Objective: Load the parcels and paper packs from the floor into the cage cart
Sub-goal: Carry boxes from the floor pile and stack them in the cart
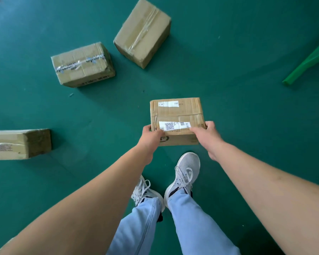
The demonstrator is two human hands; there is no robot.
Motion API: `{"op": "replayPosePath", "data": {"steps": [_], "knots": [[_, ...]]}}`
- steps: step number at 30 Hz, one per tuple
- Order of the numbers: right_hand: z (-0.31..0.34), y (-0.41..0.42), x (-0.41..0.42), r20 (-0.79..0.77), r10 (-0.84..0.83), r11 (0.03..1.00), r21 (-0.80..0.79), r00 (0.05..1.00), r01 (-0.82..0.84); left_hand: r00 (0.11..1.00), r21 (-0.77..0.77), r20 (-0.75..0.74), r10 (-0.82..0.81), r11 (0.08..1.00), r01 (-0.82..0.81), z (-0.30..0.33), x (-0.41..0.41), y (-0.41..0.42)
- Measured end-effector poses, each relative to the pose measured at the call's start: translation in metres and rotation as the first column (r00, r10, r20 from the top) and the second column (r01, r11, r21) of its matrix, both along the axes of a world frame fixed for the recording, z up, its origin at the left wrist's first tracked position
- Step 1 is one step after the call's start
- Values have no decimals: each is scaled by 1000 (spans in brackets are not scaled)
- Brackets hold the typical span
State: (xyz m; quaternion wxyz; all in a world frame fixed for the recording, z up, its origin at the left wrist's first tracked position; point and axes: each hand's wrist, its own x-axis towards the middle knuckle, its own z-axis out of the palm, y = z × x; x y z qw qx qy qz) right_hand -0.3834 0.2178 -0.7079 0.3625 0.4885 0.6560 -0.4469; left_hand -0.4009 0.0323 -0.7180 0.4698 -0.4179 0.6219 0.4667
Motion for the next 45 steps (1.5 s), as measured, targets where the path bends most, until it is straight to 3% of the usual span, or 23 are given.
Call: {"op": "replayPosePath", "data": {"steps": [6, 13, 18, 24, 33, 41, 45], "knots": [[169, -17, -5, -101, -179, 984, -33, 979, 176, 991, 13, -131, 5, 1000, -3, 174, -26, 0], [412, -31, 17, -248, -415, 909, -61, 875, 413, 961, 48, -269, -64, 996, 80, 411, -32, -9], [544, -36, 55, -361, -553, 814, -40, 751, 580, 917, 118, -369, -152, 971, 209, 545, -15, -7], [657, -38, 128, -455, -689, 660, -71, 564, 748, 835, 202, -498, -235, 905, 375, 660, 28, 10], [721, -23, 274, -496, -824, 381, -127, 274, 916, 767, 311, -549, -333, 770, 557, 724, 132, 85], [747, 18, 450, -404, -896, -15, -384, -183, 923, 686, 393, -558, -467, 579, 714, 752, 293, 175], [751, 35, 544, -428, -828, -143, -462, -362, 875, 578, 382, -589, -565, 436, 815, 762, 380, 221]]}}
